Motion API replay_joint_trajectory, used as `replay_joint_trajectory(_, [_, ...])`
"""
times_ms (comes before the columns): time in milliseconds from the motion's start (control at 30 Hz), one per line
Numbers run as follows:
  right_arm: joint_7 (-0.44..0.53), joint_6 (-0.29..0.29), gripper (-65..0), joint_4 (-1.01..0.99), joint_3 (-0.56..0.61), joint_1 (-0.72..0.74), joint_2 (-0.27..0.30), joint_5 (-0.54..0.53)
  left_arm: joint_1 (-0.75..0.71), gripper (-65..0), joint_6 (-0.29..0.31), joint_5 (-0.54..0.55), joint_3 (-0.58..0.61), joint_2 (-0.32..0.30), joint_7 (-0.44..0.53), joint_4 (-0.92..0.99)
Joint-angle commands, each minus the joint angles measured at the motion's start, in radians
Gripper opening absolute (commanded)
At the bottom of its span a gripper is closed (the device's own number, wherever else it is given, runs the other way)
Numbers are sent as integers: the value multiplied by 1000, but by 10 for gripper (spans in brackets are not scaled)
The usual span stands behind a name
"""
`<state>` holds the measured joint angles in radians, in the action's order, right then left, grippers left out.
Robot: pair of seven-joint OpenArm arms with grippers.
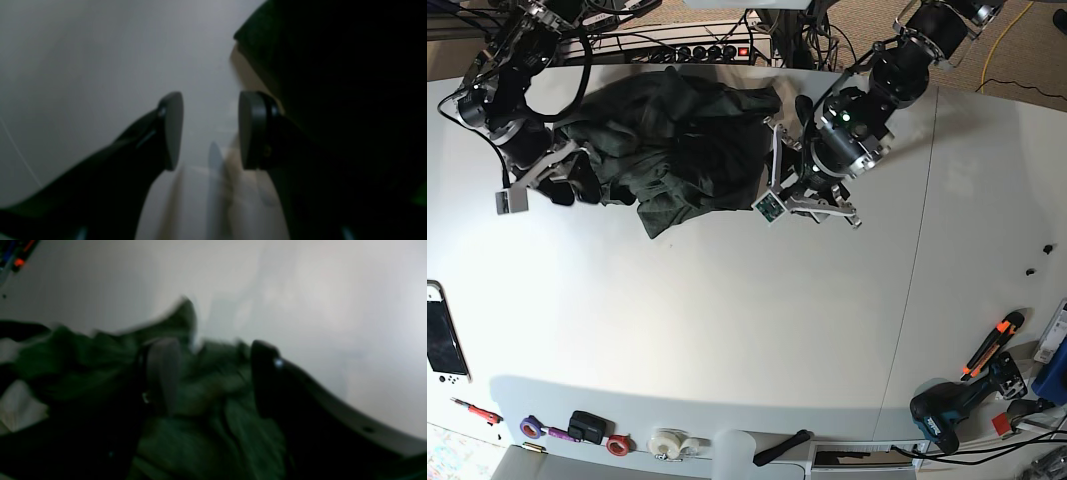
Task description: Layout the t-shirt on the table in an organized manner, then fold the t-shirt properly
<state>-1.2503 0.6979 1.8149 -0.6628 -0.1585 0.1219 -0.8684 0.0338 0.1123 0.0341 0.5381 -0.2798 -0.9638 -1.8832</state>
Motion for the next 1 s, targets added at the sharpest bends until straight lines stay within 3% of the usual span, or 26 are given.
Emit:
replay_joint_trajectory(0, [37,0,-295,-14,-7,9,29,-24,13,-373,-2,14,-6,2,21,-19])
replay_joint_trajectory(133, [111,0,-295,-161,-6,29,89,-24,13,-373,-3,31,-6,2,20,-19])
replay_joint_trajectory(333, [107,0,-295,-369,-6,135,136,17,13,-373,-3,31,-6,2,19,-19])
replay_joint_trajectory(467, [39,0,-296,-472,-6,178,138,17,13,-373,-3,31,-6,2,21,-19])
replay_joint_trajectory(633, [-108,0,-296,-488,-6,175,139,-111,13,-373,-3,30,-6,2,21,-19])
replay_joint_trajectory(733, [-146,0,-299,-488,-6,175,139,-167,13,-373,-4,30,-6,2,22,-19])
replay_joint_trajectory(800, [-146,0,-353,-488,-6,175,139,-167,13,-373,-3,30,-6,2,21,-19])
replay_joint_trajectory(933, [-146,0,-650,-487,-6,175,145,-183,13,-373,-4,30,-6,2,21,-19])
replay_joint_trajectory(967, [-146,0,-650,-487,-7,175,148,-211,13,-373,-4,30,-6,2,22,-19])
